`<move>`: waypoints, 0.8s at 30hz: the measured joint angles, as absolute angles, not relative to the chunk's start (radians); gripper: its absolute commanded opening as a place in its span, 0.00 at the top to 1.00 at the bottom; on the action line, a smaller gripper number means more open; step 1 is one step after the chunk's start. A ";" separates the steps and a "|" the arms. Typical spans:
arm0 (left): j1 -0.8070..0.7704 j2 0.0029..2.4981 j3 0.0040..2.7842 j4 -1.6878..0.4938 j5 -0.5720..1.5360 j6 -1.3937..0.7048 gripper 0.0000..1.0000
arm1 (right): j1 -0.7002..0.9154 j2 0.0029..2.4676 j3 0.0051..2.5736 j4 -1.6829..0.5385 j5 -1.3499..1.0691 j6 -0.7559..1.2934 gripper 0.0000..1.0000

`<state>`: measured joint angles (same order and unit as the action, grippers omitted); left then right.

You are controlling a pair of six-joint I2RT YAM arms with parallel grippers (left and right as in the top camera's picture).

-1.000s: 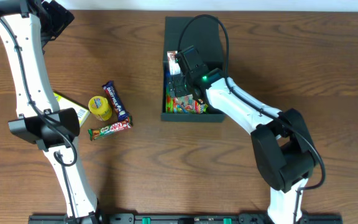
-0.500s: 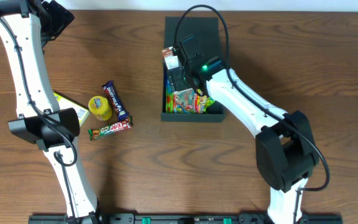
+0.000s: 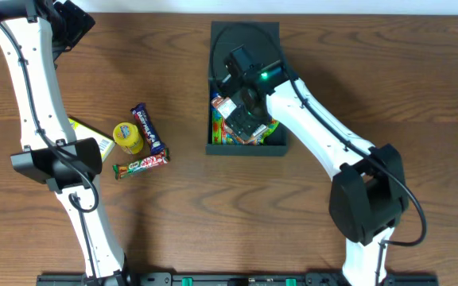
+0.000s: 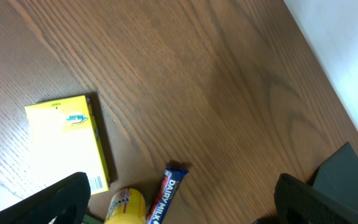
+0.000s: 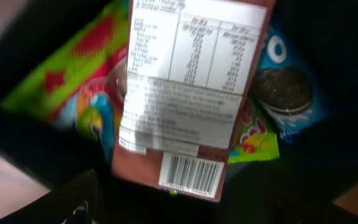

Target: Pack container

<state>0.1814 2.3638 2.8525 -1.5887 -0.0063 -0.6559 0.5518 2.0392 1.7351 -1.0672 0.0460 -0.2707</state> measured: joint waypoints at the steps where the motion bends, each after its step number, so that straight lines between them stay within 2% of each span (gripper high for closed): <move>1: 0.181 2.364 2.852 -1.589 -0.006 -0.656 0.04 | 0.548 2.039 1.735 -1.064 0.046 -0.300 0.07; 3: 0.181 2.364 2.852 -1.589 -0.006 -0.656 0.04 | 0.534 2.039 1.735 -1.050 0.043 -0.326 0.01; 16: 0.181 2.364 2.852 -1.591 -0.006 -0.656 0.04 | 0.508 2.041 1.735 -0.974 -0.070 -0.344 0.04; 24: 0.181 2.364 2.852 -1.592 -0.006 -0.656 0.04 | 0.509 2.128 1.735 -0.974 -0.076 -0.255 0.06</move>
